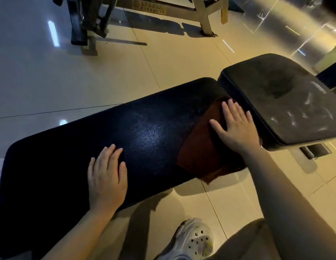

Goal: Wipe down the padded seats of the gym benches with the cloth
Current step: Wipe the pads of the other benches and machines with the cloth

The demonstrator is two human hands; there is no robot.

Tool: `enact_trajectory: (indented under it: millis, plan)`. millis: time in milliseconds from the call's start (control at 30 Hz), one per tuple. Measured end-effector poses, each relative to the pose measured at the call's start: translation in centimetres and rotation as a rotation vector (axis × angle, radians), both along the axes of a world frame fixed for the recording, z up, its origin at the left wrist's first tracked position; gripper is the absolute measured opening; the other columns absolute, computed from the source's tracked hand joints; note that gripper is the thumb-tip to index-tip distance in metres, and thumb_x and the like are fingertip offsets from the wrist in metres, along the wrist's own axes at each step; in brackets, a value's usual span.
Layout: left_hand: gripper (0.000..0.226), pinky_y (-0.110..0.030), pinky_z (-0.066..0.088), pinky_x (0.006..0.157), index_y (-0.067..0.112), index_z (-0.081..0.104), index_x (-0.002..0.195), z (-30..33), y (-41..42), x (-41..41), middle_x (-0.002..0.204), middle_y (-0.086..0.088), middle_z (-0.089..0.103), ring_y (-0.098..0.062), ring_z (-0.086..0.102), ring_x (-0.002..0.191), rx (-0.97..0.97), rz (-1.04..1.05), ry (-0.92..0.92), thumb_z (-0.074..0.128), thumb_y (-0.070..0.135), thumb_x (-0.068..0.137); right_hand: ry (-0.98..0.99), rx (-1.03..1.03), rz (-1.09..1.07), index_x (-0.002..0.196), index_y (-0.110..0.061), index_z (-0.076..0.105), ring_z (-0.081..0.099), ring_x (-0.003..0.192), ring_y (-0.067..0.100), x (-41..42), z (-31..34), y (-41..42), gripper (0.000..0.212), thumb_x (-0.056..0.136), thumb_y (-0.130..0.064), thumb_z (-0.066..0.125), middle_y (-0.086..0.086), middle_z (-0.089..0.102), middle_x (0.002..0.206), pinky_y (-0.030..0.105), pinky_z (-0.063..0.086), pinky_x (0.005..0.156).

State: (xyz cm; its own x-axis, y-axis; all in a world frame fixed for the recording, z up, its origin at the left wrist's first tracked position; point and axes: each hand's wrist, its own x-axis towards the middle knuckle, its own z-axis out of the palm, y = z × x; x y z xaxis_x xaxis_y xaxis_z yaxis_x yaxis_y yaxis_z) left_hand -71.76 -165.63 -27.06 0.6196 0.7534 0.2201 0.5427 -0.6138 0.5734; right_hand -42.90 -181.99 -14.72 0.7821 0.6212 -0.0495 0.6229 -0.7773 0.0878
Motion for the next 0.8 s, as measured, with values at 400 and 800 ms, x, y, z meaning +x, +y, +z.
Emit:
enact_trajectory:
  millis: [400, 800]
  plan:
    - [0.052, -0.041, 0.023, 0.115, 0.016, 0.043, 0.141, 1.6, 0.6, -0.5, 0.141, 0.0, 0.045, -0.007, 0.035, 0.129, -0.414, 0.054, -0.329, 0.029, 0.033, 0.093, 0.208, -0.023, 0.397, 0.156, -0.019, 0.0, -0.015, 0.149, 0.012, -13.3, -4.4, 9.7, 0.072, 0.095, -0.056, 0.013, 0.0, -0.011, 0.163, 0.038, -0.019, 0.118]
    - [0.049, -0.052, 0.018, 0.116, 0.012, 0.053, 0.132, 0.0, 1.3, -5.9, 0.141, -0.008, 0.049, -0.025, 0.041, 0.134, -0.171, 0.145, -0.032, 0.03, 0.033, 0.094, 0.08, 0.042, 0.021, 0.156, -0.025, -0.001, -0.011, 0.149, 0.011, -10.3, -2.3, 2.4, 0.084, 0.088, -0.074, 0.009, -0.004, -0.008, 0.163, 0.036, -0.015, 0.118]
